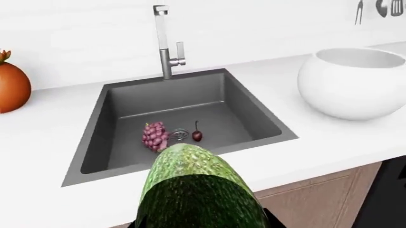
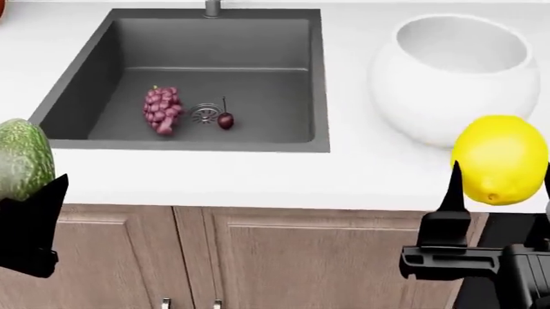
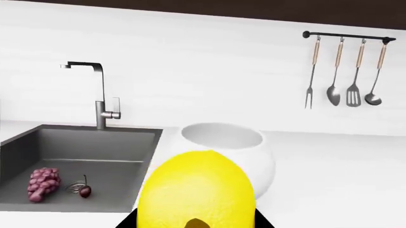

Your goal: There is a mixed pile of frozen fruits and vegetables on the counter. Locate all the frozen vegetables and place the items in a bowl on the counter. Take all the frozen fruits and defrost them in a running sink.

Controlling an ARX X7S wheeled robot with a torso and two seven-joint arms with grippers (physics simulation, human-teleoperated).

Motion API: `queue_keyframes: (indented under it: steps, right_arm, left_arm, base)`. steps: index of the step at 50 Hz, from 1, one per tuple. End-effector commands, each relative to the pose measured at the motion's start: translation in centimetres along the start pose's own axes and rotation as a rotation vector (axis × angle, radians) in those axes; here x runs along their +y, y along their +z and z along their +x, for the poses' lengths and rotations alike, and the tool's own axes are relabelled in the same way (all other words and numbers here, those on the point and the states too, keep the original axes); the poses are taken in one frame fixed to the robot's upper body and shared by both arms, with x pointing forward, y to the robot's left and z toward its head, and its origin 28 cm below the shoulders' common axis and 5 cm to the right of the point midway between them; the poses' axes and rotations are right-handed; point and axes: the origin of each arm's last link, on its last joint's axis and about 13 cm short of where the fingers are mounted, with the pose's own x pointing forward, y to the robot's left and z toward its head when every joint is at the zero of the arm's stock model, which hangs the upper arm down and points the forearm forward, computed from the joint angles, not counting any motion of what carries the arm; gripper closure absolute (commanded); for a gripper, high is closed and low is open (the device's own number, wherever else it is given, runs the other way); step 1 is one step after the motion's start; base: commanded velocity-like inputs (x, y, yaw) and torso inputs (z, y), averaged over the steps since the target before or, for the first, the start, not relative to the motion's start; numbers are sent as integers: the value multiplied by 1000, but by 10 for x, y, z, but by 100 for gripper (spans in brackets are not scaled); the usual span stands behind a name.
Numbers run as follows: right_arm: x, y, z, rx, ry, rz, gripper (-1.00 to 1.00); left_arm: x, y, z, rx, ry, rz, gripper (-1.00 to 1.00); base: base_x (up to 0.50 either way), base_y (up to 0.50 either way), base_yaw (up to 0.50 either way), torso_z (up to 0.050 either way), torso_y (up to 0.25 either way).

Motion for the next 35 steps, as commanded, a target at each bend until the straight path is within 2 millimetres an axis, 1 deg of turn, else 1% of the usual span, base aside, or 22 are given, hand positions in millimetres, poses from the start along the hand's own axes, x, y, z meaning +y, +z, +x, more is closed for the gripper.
queue_keyframes:
  steps: [1,11,17,26,35]
  right_arm:
    - [-7,2,4,-34,-30,-1,100]
    - [-7,3,6,-34,-35,-12,100]
    - [-8,12,5,-51,-37,-8,100]
    - [-9,11,6,-44,-22,-32,100]
    - [-9,12,8,-75,-20,-52,100]
  left_arm:
    - [2,6,2,-51,0,-50,100]
    - [4,5,0,-54,10,-49,100]
    - [6,7,-3,-61,15,-48,100]
    - [8,8,-3,-84,30,-56,100]
    - [11,8,-2,-97,45,-61,100]
  base:
    - [172,-500,0,0,0]
    - [174,-500,0,0,0]
    - [176,-500,0,0,0]
    - [214,-500,0,0,0]
    - [397,-384,0,0,0]
